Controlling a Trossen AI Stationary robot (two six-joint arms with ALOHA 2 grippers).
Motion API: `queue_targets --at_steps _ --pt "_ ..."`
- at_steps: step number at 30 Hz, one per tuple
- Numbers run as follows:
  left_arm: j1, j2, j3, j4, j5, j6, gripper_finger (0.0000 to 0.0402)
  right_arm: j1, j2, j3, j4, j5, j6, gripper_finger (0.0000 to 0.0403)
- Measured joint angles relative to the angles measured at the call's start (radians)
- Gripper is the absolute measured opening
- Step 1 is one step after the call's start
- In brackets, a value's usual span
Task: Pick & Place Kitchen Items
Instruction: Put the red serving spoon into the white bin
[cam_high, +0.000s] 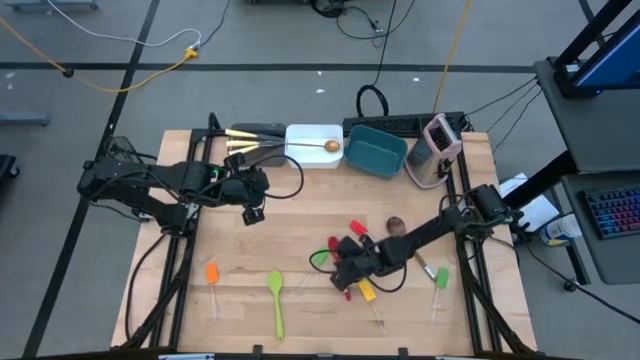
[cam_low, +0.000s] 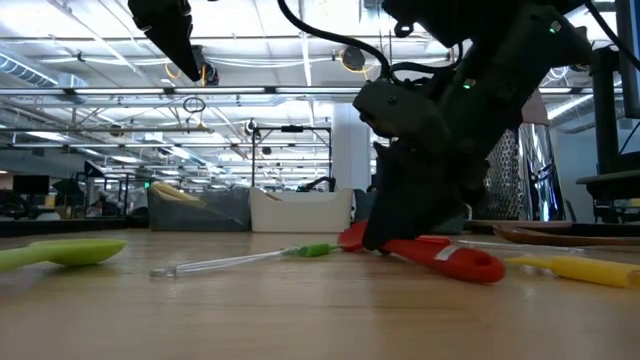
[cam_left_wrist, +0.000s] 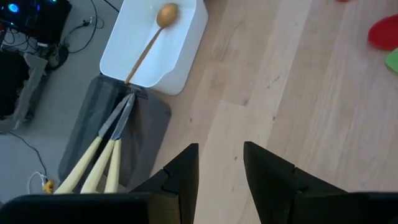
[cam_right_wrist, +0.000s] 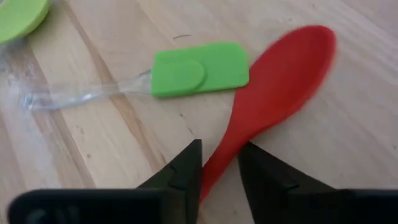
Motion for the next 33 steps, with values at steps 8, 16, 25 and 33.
queue_targets --at_steps 8,16,25,33 --pt "0.0 0.0 0.0 0.0 0.0 -0.037 0.0131 -0.006 -0.017 -0.001 0.001 -0.001 -0.043 0.0026" --pt "-0.001 0.0 0.0 -0.003 0.001 -0.037 0.0131 -0.045 -0.148 -0.007 0.004 0.05 -0.327 0.002" --pt "-0.028 0.0 0.0 -0.007 0.002 -0.046 0.0131 -0.176 -0.268 -0.005 0.069 0.155 -0.695 0.0019" --pt "-0.061 0.0 0.0 -0.008 0.001 -0.108 0.0131 -0.354 -0.273 -0.004 0.202 0.151 -1.028 0.0019"
